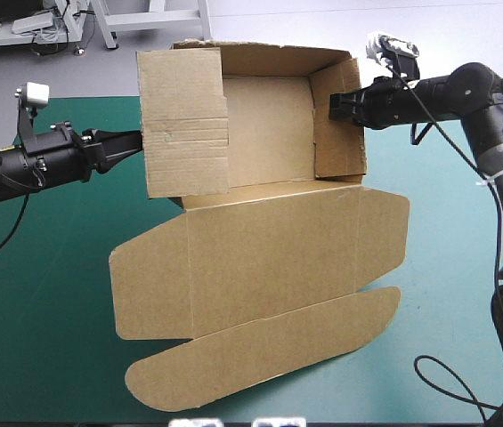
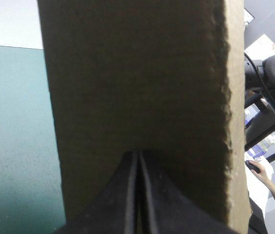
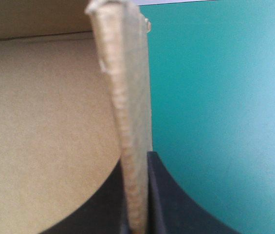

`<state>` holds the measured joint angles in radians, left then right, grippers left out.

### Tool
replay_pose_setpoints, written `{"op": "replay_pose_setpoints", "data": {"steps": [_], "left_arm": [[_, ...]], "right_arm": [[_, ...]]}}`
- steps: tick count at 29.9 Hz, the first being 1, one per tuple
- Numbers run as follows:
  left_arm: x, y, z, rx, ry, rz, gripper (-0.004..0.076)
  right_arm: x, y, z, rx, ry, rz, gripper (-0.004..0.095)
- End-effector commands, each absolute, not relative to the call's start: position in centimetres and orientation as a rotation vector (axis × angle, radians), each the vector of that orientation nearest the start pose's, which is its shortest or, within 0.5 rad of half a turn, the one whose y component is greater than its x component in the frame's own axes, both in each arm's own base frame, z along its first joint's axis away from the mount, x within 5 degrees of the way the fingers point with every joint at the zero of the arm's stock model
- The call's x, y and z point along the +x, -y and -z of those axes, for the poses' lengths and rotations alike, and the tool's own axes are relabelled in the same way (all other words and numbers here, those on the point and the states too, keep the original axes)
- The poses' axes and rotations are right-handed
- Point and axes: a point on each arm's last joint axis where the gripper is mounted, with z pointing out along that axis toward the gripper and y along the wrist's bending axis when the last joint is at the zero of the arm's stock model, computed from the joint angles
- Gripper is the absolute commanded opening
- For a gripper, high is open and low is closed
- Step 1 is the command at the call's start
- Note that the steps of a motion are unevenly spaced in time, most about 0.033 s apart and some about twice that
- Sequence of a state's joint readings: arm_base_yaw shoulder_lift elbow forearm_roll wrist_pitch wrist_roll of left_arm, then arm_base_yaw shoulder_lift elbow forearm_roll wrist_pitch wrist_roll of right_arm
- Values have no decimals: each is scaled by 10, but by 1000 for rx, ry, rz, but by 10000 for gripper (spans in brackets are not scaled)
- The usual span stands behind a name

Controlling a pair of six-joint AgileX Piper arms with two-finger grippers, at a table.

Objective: Fold the box

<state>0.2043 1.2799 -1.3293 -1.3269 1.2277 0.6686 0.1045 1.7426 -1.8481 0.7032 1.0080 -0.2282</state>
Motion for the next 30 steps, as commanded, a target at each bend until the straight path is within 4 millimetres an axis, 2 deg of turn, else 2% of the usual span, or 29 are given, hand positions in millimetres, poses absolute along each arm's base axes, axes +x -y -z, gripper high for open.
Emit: {"op": "replay_pose_setpoints", "data": {"steps": [1, 10, 14, 18, 22, 30], "left_arm": [[229, 42, -465, 358, -1807, 1273, -9], [230, 41, -464, 362, -1822, 1258, 5], [230, 41, -461, 372, -1853, 1226, 107], [230, 40, -460, 369, -1859, 1225, 262], [230, 40, -460, 366, -1860, 1227, 362], [231, 39, -456, 372, -1900, 1179, 377]], "right_arm": [[368, -103, -445, -211, -2094, -855, -13], [375, -116, -434, -226, -2121, -862, -13], [377, -116, -432, -220, -2124, -864, -13], [381, -117, -428, -209, -2132, -867, -13], [383, -117, -426, -202, -2131, -866, -13], [384, -118, -425, -201, -2131, -866, -13]]}}
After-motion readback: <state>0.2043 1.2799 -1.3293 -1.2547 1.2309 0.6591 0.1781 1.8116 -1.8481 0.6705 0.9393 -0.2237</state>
